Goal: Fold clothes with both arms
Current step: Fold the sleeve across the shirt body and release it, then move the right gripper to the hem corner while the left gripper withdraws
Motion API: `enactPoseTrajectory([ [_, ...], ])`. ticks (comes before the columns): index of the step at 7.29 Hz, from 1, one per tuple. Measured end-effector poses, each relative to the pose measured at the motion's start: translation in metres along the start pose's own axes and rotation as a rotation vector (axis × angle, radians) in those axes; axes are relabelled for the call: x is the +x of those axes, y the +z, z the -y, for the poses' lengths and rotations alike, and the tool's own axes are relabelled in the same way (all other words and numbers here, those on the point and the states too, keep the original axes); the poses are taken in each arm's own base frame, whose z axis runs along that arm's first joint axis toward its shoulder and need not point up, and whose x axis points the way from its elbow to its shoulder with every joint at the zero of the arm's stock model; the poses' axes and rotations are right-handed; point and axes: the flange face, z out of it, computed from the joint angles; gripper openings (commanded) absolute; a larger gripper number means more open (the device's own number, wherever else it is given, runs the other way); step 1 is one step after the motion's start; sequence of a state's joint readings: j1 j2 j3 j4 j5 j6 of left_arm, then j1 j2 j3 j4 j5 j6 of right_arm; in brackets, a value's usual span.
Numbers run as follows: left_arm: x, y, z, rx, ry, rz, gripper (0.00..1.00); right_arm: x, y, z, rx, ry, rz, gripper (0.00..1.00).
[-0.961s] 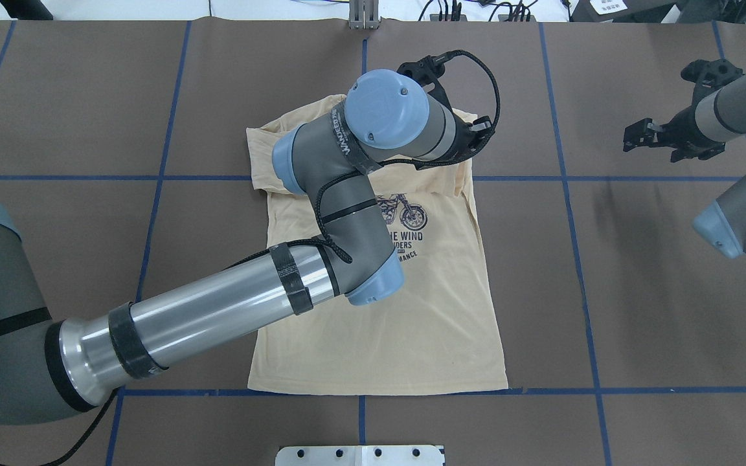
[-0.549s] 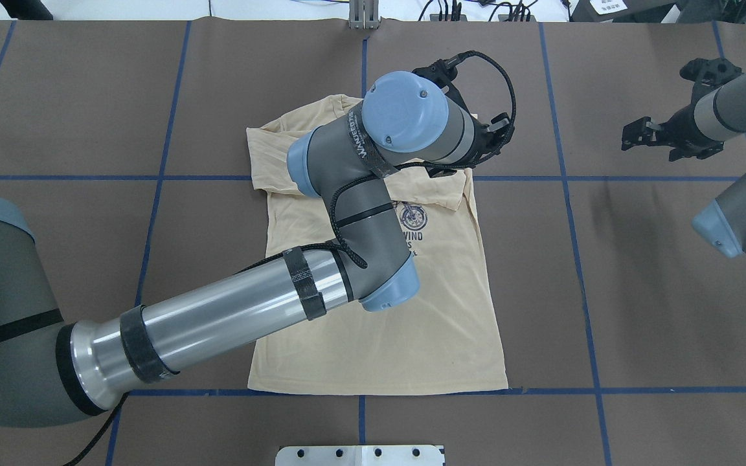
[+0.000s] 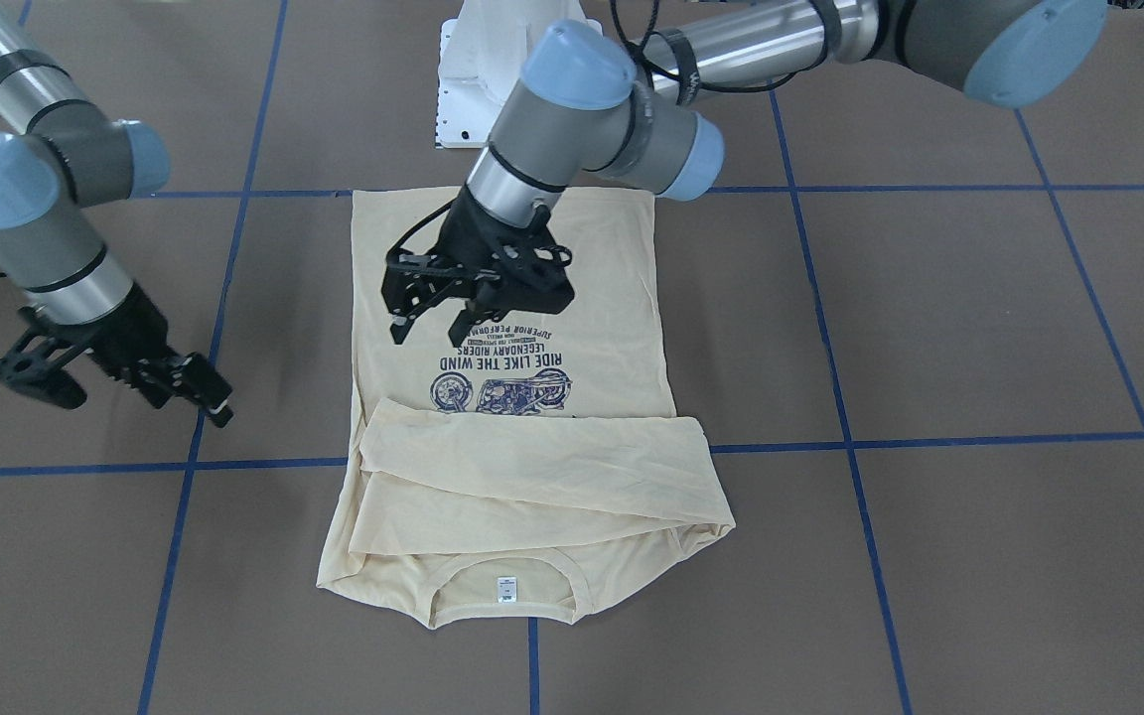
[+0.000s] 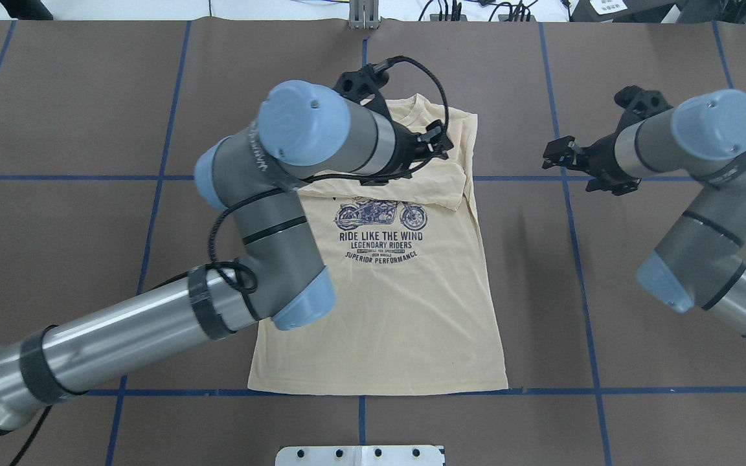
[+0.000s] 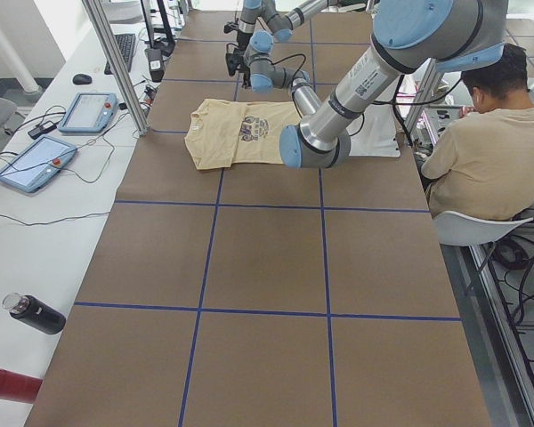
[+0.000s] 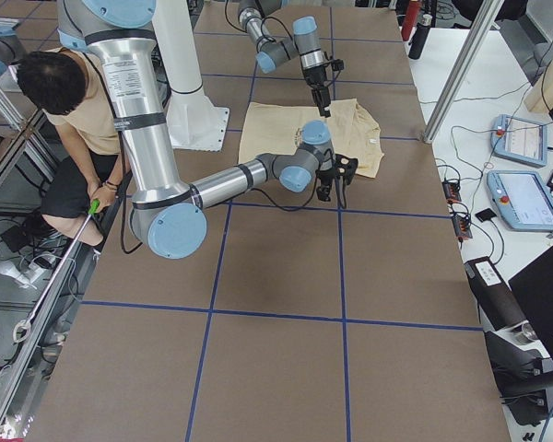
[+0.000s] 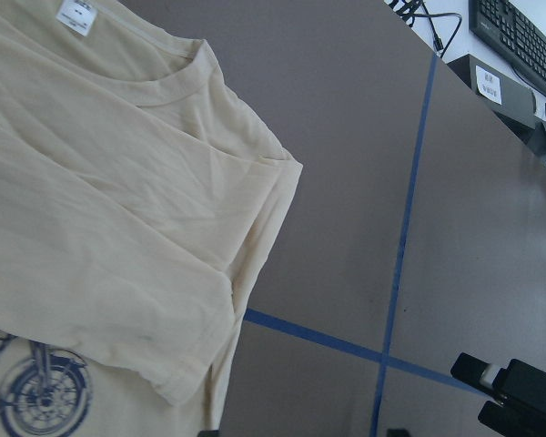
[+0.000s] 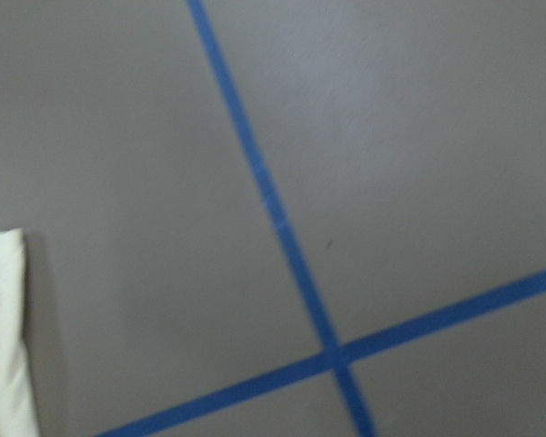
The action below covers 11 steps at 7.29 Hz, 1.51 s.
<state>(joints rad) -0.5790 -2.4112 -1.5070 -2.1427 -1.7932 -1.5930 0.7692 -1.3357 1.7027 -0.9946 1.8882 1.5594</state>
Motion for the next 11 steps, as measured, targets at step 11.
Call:
enactPoseTrajectory([
  [11, -0.147, -0.127, 0.063, -0.097, 0.112, 0.105, 0.77, 0.005, -0.021, -0.309, 0.025, 0.352, -0.191, 0.91],
])
